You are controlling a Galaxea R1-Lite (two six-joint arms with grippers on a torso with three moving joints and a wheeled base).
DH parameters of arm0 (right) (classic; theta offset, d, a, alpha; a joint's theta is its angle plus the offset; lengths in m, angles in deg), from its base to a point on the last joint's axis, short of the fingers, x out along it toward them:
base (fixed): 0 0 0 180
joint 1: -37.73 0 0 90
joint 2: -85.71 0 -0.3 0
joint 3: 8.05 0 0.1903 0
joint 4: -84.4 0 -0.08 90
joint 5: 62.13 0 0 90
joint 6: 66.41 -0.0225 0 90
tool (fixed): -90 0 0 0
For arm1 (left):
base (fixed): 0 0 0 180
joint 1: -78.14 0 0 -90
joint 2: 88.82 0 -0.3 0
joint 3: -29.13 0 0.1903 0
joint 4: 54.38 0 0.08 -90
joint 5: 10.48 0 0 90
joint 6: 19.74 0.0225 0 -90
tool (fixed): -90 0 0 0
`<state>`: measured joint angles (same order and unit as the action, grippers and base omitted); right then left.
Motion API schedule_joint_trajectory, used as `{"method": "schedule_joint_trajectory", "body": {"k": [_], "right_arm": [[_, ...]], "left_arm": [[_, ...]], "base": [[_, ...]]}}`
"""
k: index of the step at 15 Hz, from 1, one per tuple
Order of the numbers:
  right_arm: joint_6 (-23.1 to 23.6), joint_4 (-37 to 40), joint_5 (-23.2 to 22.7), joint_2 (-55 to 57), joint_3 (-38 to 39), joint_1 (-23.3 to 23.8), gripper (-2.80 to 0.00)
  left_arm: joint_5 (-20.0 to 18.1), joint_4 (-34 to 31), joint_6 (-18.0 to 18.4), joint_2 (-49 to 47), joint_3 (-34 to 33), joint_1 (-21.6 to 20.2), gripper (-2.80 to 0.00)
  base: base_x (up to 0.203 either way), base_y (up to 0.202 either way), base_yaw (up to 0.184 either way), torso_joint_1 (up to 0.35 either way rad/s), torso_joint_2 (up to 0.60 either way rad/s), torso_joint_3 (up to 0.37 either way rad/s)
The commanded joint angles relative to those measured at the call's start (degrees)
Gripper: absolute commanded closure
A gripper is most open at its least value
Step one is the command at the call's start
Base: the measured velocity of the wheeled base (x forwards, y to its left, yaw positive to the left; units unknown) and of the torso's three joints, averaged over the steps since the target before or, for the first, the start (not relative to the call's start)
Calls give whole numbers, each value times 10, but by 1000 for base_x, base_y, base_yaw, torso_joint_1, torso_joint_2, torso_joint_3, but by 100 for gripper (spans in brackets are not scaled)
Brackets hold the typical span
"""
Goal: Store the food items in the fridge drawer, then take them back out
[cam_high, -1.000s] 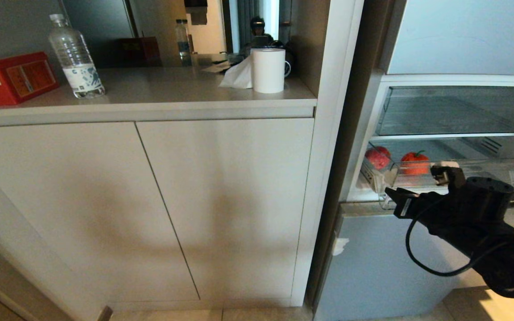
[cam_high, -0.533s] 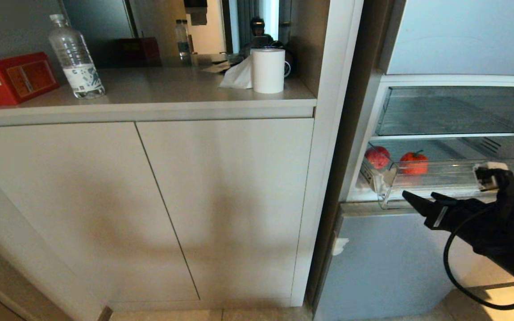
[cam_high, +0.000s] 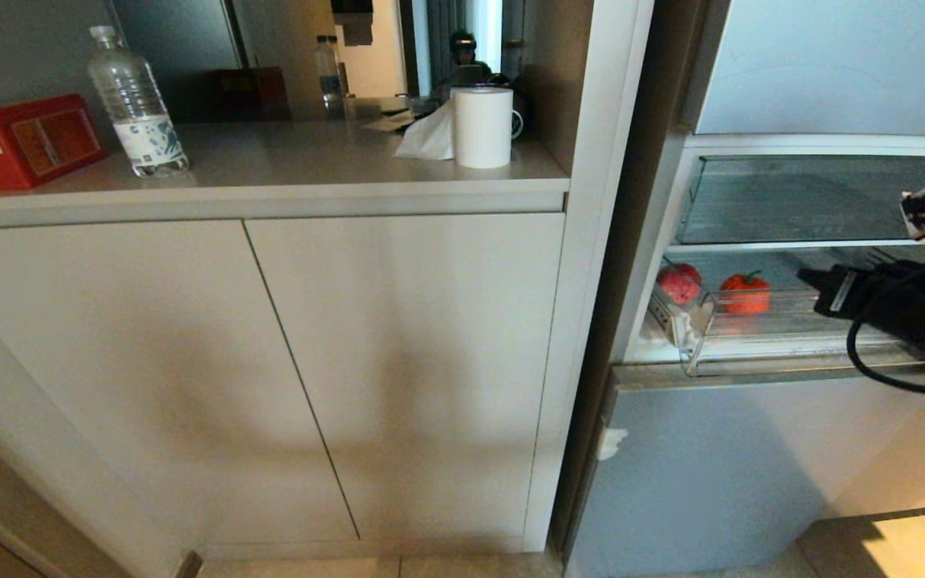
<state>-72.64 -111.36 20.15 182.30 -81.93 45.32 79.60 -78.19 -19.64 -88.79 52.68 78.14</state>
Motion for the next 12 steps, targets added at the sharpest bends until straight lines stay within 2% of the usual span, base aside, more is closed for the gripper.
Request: {"method": "schedule_joint_trajectory", "body": {"k": [1, 5, 10, 12], "right_arm": [[9, 85, -8, 68, -112, 21, 0], [17, 229, -35, 174, -273, 36, 0], [20, 269, -53, 267, -379, 39, 0], [25, 343, -57, 271, -419, 39, 0]], "left_arm": [[0, 0, -1, 1, 0, 0, 0], [0, 0, 0, 1, 0, 0, 0], [0, 0, 0, 1, 0, 0, 0], [0, 0, 0, 1, 0, 0, 0]], "base": [[0, 0, 0, 0, 0, 0], [0, 0, 0, 0, 0, 0], [0, 0, 0, 0, 0, 0], [0, 0, 0, 0, 0, 0]]}}
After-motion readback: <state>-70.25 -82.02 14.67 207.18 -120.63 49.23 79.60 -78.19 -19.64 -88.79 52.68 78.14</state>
